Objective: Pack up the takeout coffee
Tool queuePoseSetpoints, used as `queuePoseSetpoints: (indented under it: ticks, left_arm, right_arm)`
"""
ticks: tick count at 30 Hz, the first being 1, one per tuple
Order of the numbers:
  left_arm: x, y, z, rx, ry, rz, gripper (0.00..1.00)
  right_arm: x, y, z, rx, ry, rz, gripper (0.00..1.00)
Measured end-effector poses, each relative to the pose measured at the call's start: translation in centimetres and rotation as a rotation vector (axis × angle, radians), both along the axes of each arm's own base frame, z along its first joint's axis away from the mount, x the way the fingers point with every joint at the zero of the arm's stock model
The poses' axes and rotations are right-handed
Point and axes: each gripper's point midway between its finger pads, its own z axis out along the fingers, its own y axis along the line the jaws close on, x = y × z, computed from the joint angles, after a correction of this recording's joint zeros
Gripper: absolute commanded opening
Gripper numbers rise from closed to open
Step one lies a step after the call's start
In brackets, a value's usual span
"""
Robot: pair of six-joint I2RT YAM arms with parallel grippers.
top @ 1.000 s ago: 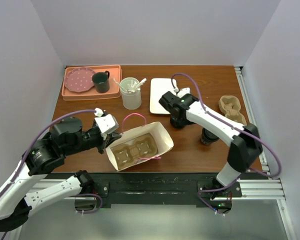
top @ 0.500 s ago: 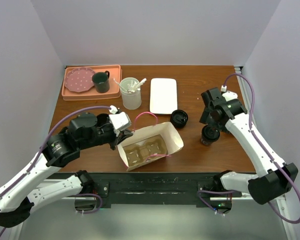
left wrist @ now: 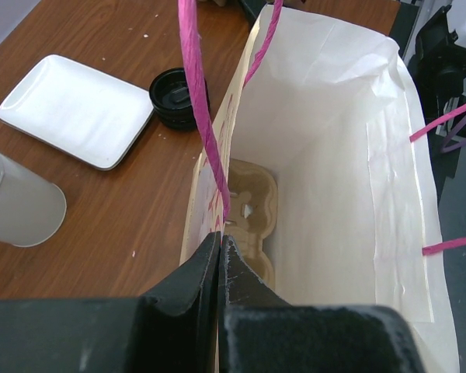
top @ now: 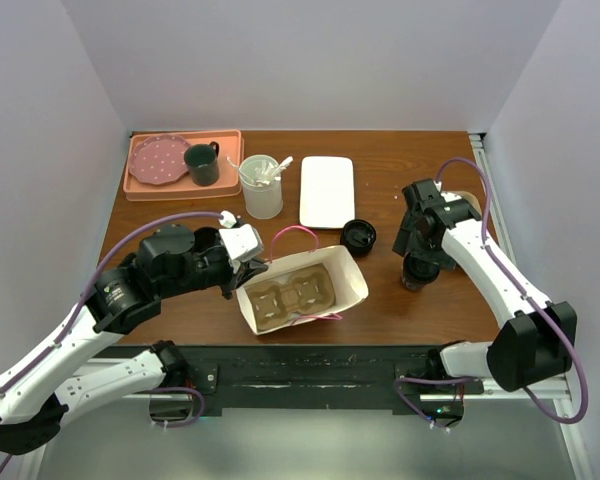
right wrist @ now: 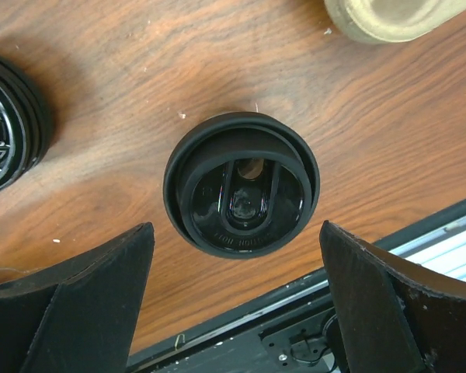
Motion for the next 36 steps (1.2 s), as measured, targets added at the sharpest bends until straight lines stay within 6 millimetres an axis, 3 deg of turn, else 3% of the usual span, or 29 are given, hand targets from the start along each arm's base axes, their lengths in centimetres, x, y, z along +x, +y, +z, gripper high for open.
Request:
queuePoseSetpoints:
  ticks: [9, 19, 28, 36]
  left_arm:
    - [-0.1, 0.2, -0.3, 0.014, 0.002, -0.001, 0.05]
    - [0.0, 0.3, -0.5, 0.021, 0.006, 0.004, 0.05]
    - [0.2, 0.1, -0.9, 0.033, 0.016, 0.004, 0.05]
    - [0.2, 0.0, -1.0, 0.038, 0.019, 0.004, 0.05]
  right_arm:
    - [-0.1, -0.7, -1.8, 0.012, 0.047, -0.008, 0.91]
    - [0.5, -0.7, -2.1, 0.030, 0.034, 0.009, 0.87]
    - [0.4, -0.9, -2.8, 0.044, 0.040, 0.000, 0.95]
    - [0.1, -1.4, -2.2, 0.044, 0.027, 0.001, 0.87]
